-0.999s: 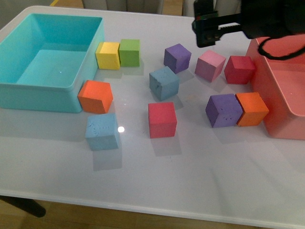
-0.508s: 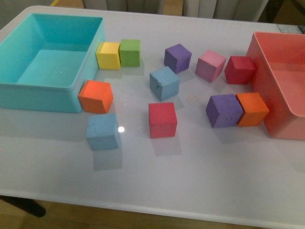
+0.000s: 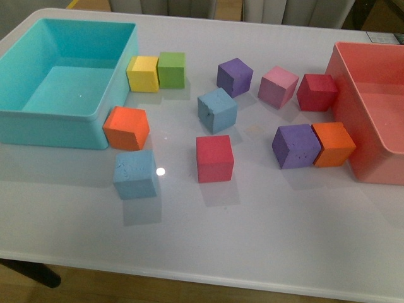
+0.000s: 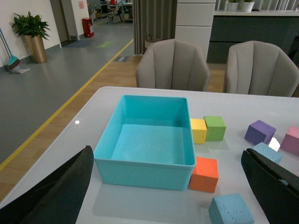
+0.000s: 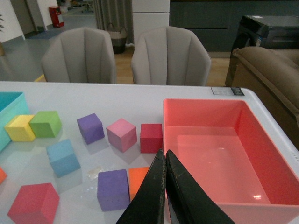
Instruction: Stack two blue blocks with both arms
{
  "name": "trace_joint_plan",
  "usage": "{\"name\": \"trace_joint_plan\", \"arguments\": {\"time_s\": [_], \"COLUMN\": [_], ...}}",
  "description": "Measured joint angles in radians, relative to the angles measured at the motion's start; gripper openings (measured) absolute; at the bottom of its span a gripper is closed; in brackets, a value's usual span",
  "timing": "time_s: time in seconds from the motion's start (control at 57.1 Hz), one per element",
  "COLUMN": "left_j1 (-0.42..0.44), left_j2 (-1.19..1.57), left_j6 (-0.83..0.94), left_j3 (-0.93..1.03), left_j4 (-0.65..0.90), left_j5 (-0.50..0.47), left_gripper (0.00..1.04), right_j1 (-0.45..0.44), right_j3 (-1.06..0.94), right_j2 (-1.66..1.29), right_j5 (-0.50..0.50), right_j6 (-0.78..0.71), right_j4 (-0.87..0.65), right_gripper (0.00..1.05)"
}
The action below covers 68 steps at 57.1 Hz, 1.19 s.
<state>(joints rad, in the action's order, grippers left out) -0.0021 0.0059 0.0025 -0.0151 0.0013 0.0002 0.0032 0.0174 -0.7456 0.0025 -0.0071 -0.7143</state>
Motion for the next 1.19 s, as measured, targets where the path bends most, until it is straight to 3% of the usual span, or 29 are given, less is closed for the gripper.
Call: {"name": "trace_joint_plan", "arguments": {"time_s": [0.666, 1.192], "left_j1": [0.000, 0.000], "left_j2": [0.000, 0.000], "left_j6": [0.000, 0.000], "left_j3": [0.000, 0.000], "left_j4": [0.000, 0.000], "left_j5": [0.000, 0.000], "left_gripper": [0.96, 0.96], "right_j1": [-0.001, -0.001], "right_j3": [-0.002, -0.002], "right_j2": [0.410, 0.571], "right_j5": [-0.001, 0.000], "right_j6": [0.000, 0.000], "right_j4": [0.379, 0.540], "right_gripper": [0.02, 0.02]}}
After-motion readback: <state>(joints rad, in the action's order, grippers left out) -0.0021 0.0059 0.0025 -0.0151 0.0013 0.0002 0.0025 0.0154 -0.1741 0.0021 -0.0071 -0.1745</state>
